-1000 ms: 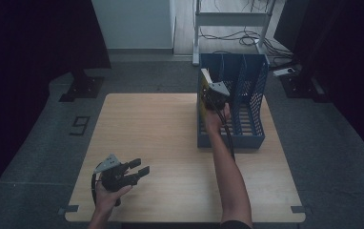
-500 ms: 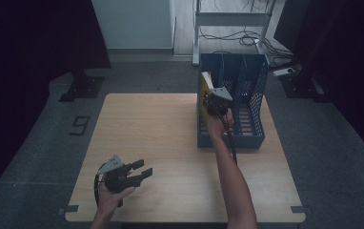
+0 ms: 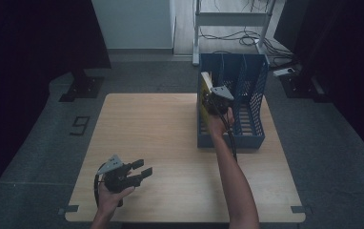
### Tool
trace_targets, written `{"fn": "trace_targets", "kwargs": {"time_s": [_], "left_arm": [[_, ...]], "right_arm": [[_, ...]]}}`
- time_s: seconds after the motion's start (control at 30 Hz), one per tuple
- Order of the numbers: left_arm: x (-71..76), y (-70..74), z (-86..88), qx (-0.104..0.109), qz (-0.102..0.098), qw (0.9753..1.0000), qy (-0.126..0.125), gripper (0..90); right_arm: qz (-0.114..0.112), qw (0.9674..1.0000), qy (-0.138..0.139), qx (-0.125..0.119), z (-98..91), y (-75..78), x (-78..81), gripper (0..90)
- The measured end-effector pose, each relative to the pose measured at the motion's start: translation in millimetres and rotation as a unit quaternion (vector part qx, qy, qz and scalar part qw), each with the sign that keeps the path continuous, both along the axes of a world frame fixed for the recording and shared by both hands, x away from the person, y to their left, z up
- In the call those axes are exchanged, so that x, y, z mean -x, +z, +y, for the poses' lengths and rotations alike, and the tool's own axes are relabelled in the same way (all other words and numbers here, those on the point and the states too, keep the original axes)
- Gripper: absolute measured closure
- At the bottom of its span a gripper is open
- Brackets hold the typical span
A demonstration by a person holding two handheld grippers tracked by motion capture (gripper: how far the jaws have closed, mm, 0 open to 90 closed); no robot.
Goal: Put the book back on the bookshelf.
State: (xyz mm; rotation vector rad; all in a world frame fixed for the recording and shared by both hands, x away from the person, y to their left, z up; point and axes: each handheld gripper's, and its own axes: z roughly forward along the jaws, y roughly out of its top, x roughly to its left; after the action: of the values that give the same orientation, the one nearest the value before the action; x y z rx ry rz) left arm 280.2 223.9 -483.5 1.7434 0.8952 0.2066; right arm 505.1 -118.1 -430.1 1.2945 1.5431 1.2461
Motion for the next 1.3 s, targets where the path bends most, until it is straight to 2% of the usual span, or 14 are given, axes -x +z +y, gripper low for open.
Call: {"fn": "trace_targets", "kwargs": {"time_s": [0.1, 0.17, 0.3, 0.53, 0.77, 0.97, 1.17, 1.3], "left_arm": [[0.2, 0.1, -0.9, -0.001, -0.001, 1.0000, -0.002, 41.7], [0.1, 0.0, -1.2, -0.001, 0.000, 1.0000, -0.003, 41.7], [-0.5, -0.6, -1.7, -0.001, 0.002, 1.0000, -0.004, 41.6], [-0.9, -1.4, -2.4, -0.003, 0.003, 1.0000, -0.005, 41.6], [-1.7, -2.2, -2.9, -0.002, 0.004, 1.0000, -0.007, 41.7], [-2.8, -2.7, 1.1, 0.002, 0.006, 1.0000, -0.003, 41.7], [-3.5, -2.9, 3.2, 0.006, 0.006, 1.0000, -0.001, 41.8], [-3.7, -3.1, 3.4, 0.006, 0.006, 1.0000, -0.001, 41.7]], "right_arm": [[0.005, 1.0000, 0.004, 0.001, 0.0, 6.0, -1.2, 63.8], [0.011, 0.9999, 0.006, 0.001, -0.2, 8.4, -2.3, 66.9], [0.022, 0.9997, -0.005, 0.010, 0.3, 11.2, -2.6, 73.1], [0.033, 0.9992, -0.012, 0.017, 1.6, 14.9, -4.3, 74.5], [0.021, 0.9992, -0.033, 0.009, 3.0, 16.0, -14.1, 74.6], [0.015, 0.9991, -0.039, 0.002, 6.7, 14.6, -23.5, 74.6], [0.008, 0.9990, -0.043, 0.004, 9.2, 15.9, -30.6, 74.6], [0.003, 0.9992, -0.037, 0.016, 12.3, 17.8, -34.4, 74.5]]}}
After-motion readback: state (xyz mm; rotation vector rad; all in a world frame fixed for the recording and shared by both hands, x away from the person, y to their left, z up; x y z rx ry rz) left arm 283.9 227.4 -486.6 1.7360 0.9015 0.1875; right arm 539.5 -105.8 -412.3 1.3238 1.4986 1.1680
